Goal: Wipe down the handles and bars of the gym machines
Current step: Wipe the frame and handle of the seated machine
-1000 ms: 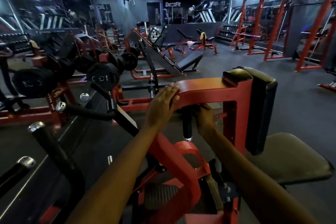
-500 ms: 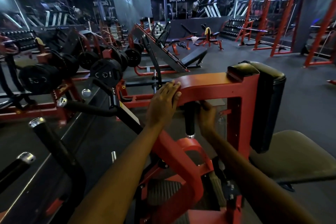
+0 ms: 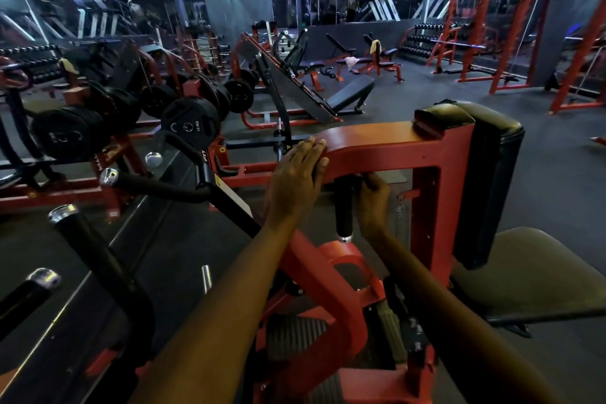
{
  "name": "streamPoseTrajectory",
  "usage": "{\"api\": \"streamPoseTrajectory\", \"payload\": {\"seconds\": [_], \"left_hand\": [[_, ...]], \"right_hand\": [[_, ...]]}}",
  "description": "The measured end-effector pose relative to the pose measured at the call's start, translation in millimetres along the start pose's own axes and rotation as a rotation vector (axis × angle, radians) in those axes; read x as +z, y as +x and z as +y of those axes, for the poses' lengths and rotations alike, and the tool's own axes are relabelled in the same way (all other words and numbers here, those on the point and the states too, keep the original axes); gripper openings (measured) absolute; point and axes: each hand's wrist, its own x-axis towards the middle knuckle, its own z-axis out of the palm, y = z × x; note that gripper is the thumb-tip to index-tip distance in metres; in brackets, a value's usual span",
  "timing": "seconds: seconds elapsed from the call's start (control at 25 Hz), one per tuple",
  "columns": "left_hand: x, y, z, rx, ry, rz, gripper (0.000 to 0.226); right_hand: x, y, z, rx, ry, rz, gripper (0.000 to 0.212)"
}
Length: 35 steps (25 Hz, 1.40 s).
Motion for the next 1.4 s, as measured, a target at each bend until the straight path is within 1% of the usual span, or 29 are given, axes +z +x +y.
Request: {"api": "streamPoseTrajectory", "payload": {"seconds": [0.08,0.12,0.2,0.24,0.28,0.32,0.4,0.44,0.48,0.56,0.64,0.68,0.72,0.76,0.8,0.84,0.88,0.96,1.0,1.04,1.08,1.12,1.2,1.24,1.28,1.32,1.36,1.4], "left_hand": [[-0.7,-0.5,0.9,0.004,0.008,0.006,0.052],[-0.8,0.4,1.2,0.006,0.009,0.008,0.052],[-1.7,0.4,1.3,0.007,0.017,0.014,0.051],[-1.9,0.2,1.5,0.005,0.020,0.021,0.051],[-1.7,0.2,1.6,0.002,0.019,0.025,0.051],[-1.1,0.1,1.6,0.000,0.013,0.025,0.051],[0.1,-0.7,0.7,0.001,0.012,0.030,0.052],[0.8,-0.9,0.1,0.005,0.017,0.033,0.052],[0.9,-0.5,-0.1,0.005,0.021,0.033,0.052],[1.0,0.1,-0.6,-0.001,0.026,0.023,0.053],[1.0,-0.7,-0.3,-0.009,0.030,0.015,0.053],[1.3,-1.1,0.0,-0.010,0.031,0.017,0.052],[1.8,-1.4,0.0,-0.011,0.030,0.021,0.052],[1.9,-1.7,-0.1,-0.011,0.029,0.023,0.053],[1.9,-1.7,0.0,-0.010,0.028,0.023,0.053],[1.6,-1.3,0.0,-0.008,0.027,0.022,0.053],[1.0,-1.0,0.2,-0.006,0.029,0.021,0.053],[-0.4,-0.4,0.4,0.001,0.043,0.016,0.053],[-1.1,-0.5,0.4,0.000,0.049,0.014,0.053],[-1.9,-0.1,0.7,-0.002,0.051,0.016,0.052],[-2.1,0.1,1.1,-0.003,0.050,0.021,0.052],[-2.0,-0.3,1.5,-0.003,0.045,0.026,0.051],[-1.0,-1.4,0.8,0.002,0.040,0.029,0.050],[-0.4,-1.5,0.3,0.004,0.043,0.029,0.049],[0.1,-1.5,0.1,0.008,0.047,0.028,0.048],[-0.1,-1.1,0.2,0.011,0.048,0.028,0.047],[-0.5,-0.8,0.2,0.014,0.043,0.027,0.047],[-1.1,-0.7,0.2,0.017,0.037,0.026,0.047]], "right_hand": [[3.0,-14.0,13.6,0.012,-0.004,-0.014,0.030],[-3.0,-27.0,31.0,0.030,-0.085,-0.045,0.032],[-17.1,-47.5,60.2,0.097,-0.202,-0.157,0.025],[-21.7,-41.6,62.2,0.103,-0.255,-0.212,0.022],[-21.4,-27.6,48.4,0.104,-0.257,-0.221,0.021],[-19.3,-9.1,34.8,0.121,-0.216,-0.208,0.020],[-10.3,16.9,1.5,0.132,0.012,-0.136,0.020],[-6.8,19.9,-5.4,0.107,0.070,-0.093,0.022],[-4.2,14.1,-2.0,0.092,0.052,-0.071,0.026],[-8.8,-11.4,38.2,0.095,-0.122,-0.113,0.032],[-26.0,-37.1,74.8,0.174,-0.306,-0.228,0.028],[-33.4,-39.5,76.2,0.179,-0.342,-0.237,0.024],[-35.2,-36.0,64.9,0.143,-0.362,-0.202,0.021],[-30.0,-29.7,45.0,0.081,-0.313,-0.100,0.020],[-23.7,-22.5,27.6,0.044,-0.214,0.007,0.021],[-13.9,-14.8,4.9,0.032,-0.090,0.059,0.025],[-6.0,-13.8,0.3,0.002,-0.044,0.057,0.031],[1.5,-20.4,16.3,0.029,-0.167,-0.023,0.037],[-3.5,-31.9,34.6,0.027,-0.236,-0.114,0.037],[-11.2,-42.7,55.9,0.038,-0.243,-0.182,0.033],[-19.5,-54.1,62.0,0.025,-0.331,-0.206,0.026],[-24.3,-59.6,64.0,0.031,-0.333,-0.191,0.023],[-29.9,-58.1,41.8,-0.179,-0.352,-0.142,0.028],[-27.8,-51.1,20.6,-0.448,-0.461,-0.211,0.035],[-29.7,-34.9,21.4,-0.810,-0.640,-0.274,0.042],[-30.6,-12.8,11.8,-1.123,-0.824,-0.332,0.044],[-34.4,11.4,8.5,-1.344,-0.956,-0.382,0.042],[-36.3,29.4,9.0,-1.508,-1.064,-0.367,0.039]]}}
